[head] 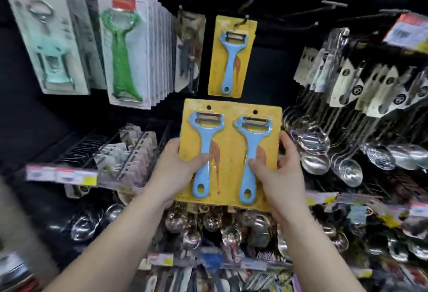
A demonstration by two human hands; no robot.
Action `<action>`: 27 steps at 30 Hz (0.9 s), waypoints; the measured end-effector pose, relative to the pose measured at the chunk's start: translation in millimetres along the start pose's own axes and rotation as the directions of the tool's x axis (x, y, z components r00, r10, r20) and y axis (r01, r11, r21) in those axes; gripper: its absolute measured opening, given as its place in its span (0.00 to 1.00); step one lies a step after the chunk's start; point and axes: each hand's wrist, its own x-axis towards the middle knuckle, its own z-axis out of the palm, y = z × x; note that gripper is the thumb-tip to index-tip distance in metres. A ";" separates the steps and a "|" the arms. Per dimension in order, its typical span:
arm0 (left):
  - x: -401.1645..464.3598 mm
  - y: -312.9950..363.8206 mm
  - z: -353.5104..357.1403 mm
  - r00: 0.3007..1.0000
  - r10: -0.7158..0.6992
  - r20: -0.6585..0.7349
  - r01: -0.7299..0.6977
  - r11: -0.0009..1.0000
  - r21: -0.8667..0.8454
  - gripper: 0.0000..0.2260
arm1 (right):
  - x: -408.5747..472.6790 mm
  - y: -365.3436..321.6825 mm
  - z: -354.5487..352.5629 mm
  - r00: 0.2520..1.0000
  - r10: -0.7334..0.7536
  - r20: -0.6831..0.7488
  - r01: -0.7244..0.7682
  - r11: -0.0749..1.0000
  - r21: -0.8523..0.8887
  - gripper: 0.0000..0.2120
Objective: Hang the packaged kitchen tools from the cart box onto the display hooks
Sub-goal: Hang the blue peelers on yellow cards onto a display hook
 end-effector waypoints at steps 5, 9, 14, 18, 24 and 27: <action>27.7 12.3 -43.3 0.997 0.046 -0.055 -0.045 0.999 0.029 0.18 | 13.4 -15.0 49.8 0.999 -0.049 0.000 0.049 0.998 0.030 0.40; 44.8 23.8 -64.5 0.994 0.106 -0.032 -0.104 0.993 0.057 0.10 | 21.3 -26.8 73.1 0.997 -0.075 -0.010 0.076 0.995 0.058 0.40; 60.5 41.2 -71.9 0.985 0.163 -0.057 -0.161 0.986 0.042 0.13 | 30.1 -46.8 82.0 0.988 -0.152 -0.039 0.153 0.987 0.040 0.40; 66.6 52.8 -69.1 0.982 0.174 -0.068 -0.175 0.984 -0.013 0.15 | 39.5 -62.4 79.1 0.976 -0.216 -0.039 0.217 0.975 0.045 0.35; 68.6 71.5 -59.8 0.972 0.227 -0.065 -0.230 0.972 -0.052 0.13 | 59.5 -79.0 67.8 0.960 -0.279 -0.032 0.280 0.956 0.087 0.31; 67.8 75.3 -55.6 0.969 0.230 -0.094 -0.238 0.967 -0.091 0.11 | 67.1 -84.0 62.2 0.950 -0.311 -0.023 0.311 0.944 0.111 0.31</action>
